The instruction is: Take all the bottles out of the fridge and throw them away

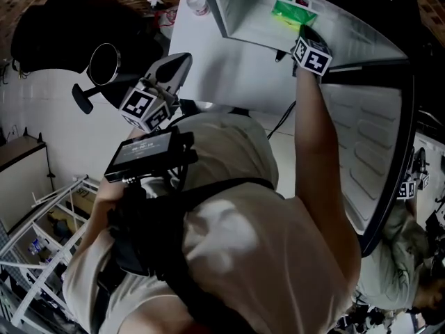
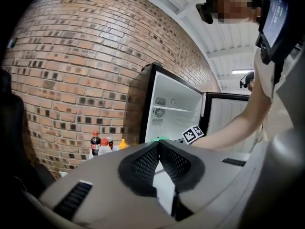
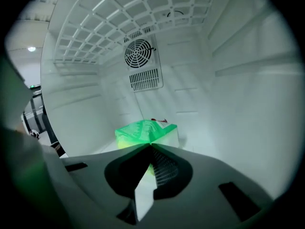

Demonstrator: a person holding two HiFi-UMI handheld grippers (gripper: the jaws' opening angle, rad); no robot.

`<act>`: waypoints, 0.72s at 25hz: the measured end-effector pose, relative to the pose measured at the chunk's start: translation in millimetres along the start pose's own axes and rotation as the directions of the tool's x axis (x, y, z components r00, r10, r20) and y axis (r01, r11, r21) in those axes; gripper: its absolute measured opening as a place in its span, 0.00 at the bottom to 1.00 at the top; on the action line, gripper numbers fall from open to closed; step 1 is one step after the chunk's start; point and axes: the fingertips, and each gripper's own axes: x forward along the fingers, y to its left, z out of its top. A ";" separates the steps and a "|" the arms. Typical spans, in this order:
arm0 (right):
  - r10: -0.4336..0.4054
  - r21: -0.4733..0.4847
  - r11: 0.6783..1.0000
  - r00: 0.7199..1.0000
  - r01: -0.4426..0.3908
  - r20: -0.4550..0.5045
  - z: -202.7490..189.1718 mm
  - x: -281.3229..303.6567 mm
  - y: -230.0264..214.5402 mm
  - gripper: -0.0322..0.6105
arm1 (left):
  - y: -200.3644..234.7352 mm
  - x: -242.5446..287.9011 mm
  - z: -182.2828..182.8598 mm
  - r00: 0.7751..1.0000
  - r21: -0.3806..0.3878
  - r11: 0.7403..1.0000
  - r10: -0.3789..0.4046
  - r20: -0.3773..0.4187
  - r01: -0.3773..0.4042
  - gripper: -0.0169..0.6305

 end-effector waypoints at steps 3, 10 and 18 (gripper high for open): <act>0.032 0.066 0.997 0.996 -0.037 0.087 14.9 -22.4 9.4 0.05 | -8.9 5.7 1.7 0.999 0.009 0.999 -0.033 0.002 0.033 0.03; 0.112 0.008 0.993 0.970 -0.116 0.216 49.7 -82.5 40.3 0.05 | -28.0 20.6 6.8 0.993 0.012 0.993 -0.117 0.012 0.117 0.03; 0.215 -0.044 0.976 0.946 -0.211 0.240 38.8 -147.4 105.0 0.05 | -28.8 21.7 1.9 0.988 -0.021 0.988 -0.153 0.033 0.154 0.03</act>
